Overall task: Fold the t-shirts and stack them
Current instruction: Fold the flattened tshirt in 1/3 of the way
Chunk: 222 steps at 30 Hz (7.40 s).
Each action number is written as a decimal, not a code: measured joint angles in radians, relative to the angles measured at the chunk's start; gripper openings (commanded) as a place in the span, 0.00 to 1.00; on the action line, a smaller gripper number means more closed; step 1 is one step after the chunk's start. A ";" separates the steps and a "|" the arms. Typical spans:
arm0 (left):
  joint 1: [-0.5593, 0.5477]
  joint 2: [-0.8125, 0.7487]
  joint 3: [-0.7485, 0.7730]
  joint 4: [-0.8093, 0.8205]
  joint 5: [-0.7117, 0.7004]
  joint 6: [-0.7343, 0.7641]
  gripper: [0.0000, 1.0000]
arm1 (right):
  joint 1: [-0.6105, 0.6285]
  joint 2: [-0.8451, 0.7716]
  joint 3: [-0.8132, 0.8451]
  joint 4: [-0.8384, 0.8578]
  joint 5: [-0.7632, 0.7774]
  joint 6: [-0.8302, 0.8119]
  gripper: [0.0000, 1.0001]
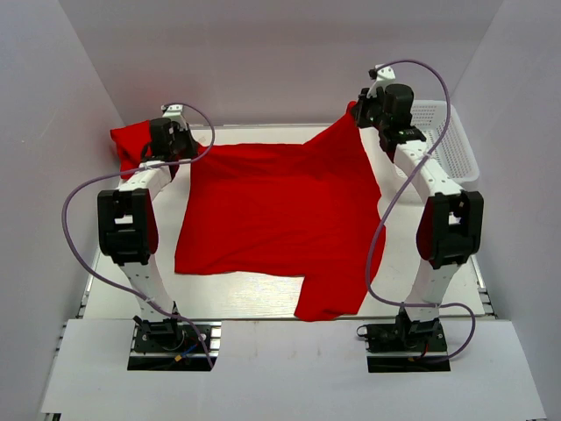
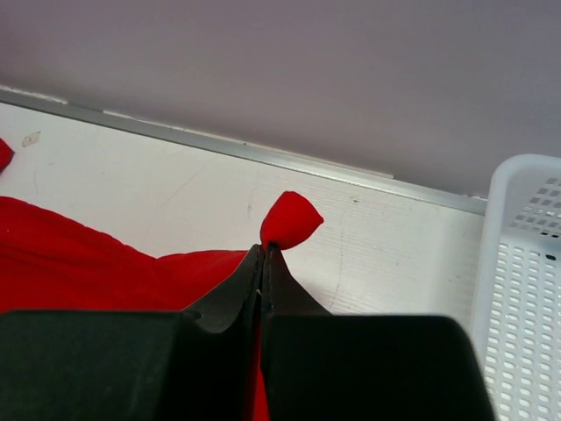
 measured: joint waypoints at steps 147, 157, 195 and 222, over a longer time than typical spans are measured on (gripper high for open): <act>-0.043 -0.559 -0.385 -0.243 -0.050 -0.011 0.56 | 0.065 -0.161 -0.743 0.010 -0.140 0.074 0.58; -0.040 -0.560 -0.386 -0.260 -0.049 0.000 0.56 | 0.103 -0.128 -0.731 0.011 -0.129 0.057 0.15; -0.041 -0.321 -0.386 -0.217 0.034 -0.062 0.00 | 0.232 -0.504 -0.694 -0.164 0.230 0.188 0.00; -0.095 0.009 -0.230 -0.171 -0.068 -0.119 0.00 | 0.066 0.016 -0.487 -0.150 0.304 0.182 0.00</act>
